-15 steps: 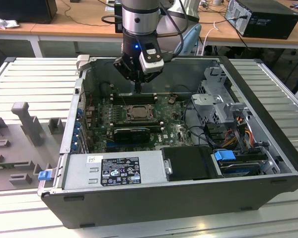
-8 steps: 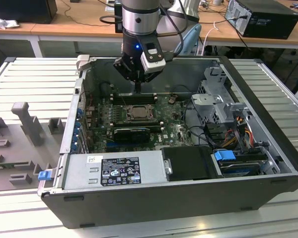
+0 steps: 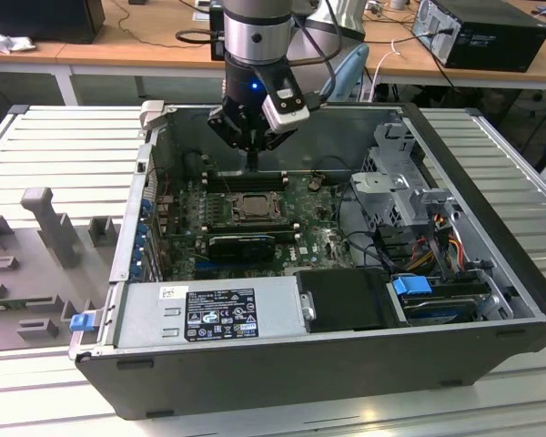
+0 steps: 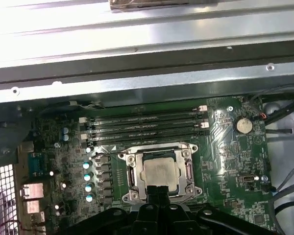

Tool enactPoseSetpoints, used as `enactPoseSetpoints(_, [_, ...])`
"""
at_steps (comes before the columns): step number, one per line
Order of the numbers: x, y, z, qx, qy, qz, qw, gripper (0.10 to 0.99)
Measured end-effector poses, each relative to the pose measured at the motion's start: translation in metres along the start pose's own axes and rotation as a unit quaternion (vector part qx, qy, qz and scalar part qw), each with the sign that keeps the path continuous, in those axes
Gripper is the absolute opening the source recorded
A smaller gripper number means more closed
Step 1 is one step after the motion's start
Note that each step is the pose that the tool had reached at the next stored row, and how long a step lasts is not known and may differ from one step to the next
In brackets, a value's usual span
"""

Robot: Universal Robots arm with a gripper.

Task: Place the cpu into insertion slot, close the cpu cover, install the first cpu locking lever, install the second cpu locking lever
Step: 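Install the first cpu locking lever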

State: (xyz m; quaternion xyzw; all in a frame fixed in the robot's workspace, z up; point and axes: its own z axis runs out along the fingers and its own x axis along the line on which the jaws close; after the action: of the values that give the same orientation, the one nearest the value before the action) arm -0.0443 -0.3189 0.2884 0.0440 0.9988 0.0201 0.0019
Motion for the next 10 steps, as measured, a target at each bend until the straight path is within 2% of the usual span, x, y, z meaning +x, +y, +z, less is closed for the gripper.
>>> enactPoseSetpoints(1, [0.0,0.0,0.0002,-0.0001,0.0007,-0.018,0.9998,0.106])
enactPoseSetpoints(3, [0.0004,0.0,0.0008,-0.0002,0.0012,-0.031,0.9995,0.106])
enactPoseSetpoints(4, [0.0049,-0.0005,0.0024,-0.0002,0.0014,-0.034,0.9994,0.106])
enactPoseSetpoints(7, [0.0283,-0.0024,0.0072,-0.0007,0.0012,-0.034,0.9994,0.106])
enactPoseSetpoints(10, [0.0417,-0.0036,0.0117,-0.0006,0.0013,-0.034,0.9994,0.106])
